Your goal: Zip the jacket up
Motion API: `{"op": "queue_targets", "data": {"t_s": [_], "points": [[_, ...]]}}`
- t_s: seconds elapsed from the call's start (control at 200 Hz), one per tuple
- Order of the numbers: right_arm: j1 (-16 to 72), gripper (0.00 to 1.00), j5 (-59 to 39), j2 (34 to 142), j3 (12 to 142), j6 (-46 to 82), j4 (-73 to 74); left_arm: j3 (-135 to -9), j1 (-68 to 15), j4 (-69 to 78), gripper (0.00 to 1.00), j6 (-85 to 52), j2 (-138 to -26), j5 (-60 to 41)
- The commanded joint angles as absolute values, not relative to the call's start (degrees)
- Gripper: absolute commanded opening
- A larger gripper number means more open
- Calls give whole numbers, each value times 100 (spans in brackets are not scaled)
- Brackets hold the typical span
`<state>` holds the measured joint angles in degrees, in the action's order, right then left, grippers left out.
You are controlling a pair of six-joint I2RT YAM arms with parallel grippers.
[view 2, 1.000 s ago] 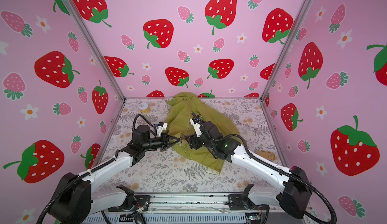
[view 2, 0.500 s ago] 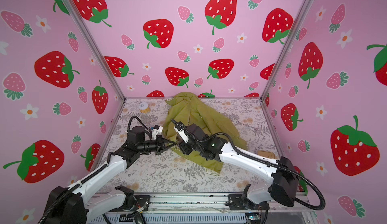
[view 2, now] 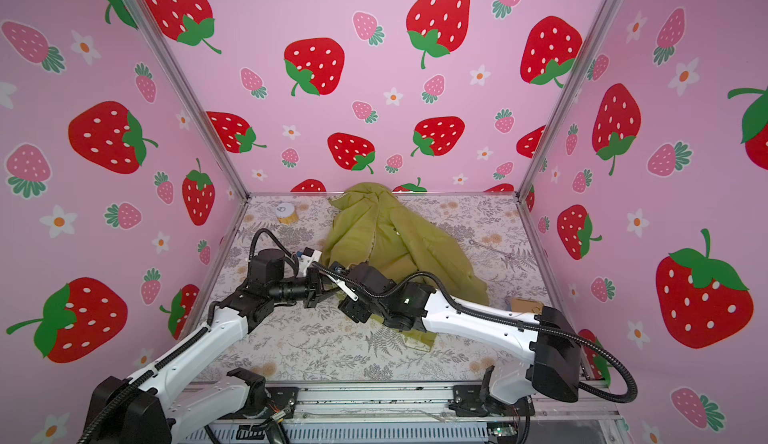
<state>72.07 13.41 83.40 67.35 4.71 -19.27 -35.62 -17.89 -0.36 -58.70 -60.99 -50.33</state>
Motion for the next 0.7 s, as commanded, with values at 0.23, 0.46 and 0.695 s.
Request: {"op": "queue_targets", "data": {"t_s": [0.23, 0.46, 0.695], "points": [[7274, 58, 1997, 8387, 6880, 290, -1925, -3788, -1766, -33, 0, -5854, -5973, -5305], [7277, 58, 1793, 8420, 6907, 283, -1714, -3771, -1766, 8, 0, -5854, -5993, -5309], [7290, 53, 1671, 8402, 6906, 336, -1600, -3744, -1766, 61, 0, -5854, -6020, -5331]]}}
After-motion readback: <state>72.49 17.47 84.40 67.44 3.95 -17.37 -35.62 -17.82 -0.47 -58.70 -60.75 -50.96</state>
